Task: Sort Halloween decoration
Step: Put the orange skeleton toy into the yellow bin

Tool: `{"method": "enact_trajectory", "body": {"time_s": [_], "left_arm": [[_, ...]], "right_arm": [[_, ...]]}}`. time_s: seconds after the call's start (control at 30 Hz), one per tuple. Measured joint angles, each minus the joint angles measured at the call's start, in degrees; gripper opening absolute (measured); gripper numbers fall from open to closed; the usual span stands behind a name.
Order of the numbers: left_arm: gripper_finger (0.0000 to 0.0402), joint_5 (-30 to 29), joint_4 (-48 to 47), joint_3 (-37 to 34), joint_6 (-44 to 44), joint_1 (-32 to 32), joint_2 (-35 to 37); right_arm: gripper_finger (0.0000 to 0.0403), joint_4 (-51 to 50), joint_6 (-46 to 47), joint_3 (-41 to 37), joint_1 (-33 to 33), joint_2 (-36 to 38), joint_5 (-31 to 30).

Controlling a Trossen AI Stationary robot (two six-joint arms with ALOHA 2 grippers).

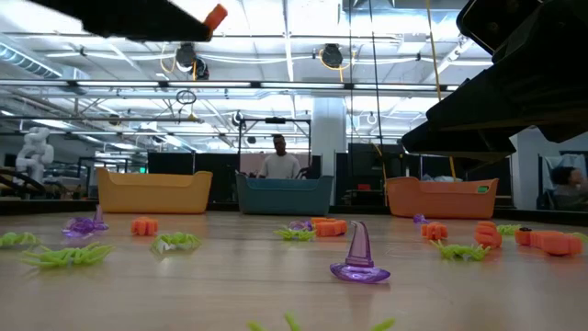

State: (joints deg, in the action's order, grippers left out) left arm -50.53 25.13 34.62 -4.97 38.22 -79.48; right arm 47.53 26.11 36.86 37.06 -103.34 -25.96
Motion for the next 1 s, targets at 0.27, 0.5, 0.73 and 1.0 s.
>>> {"method": "enact_trajectory", "body": {"time_s": [0.27,0.5,0.73,1.0], "left_arm": [[0.0022,-2.2,-2.7,5.4,1.8,-4.5,0.9],[0.0022,3.9,-27.1,12.6,13.5,-12.5,7.6],[0.0022,9.7,-55.9,17.6,26.2,-23.9,14.8],[0.0022,18.8,-72.7,17.8,36.8,-40.7,17.2]], "right_arm": [[0.0137,0.2,0.2,0.0,0.0,0.0,0.0],[0.0137,0.2,0.2,0.0,0.0,0.0,0.1],[0.0137,0.2,0.2,0.0,0.0,0.0,0.1],[0.0137,0.2,0.2,0.0,0.1,0.0,0.2]]}}
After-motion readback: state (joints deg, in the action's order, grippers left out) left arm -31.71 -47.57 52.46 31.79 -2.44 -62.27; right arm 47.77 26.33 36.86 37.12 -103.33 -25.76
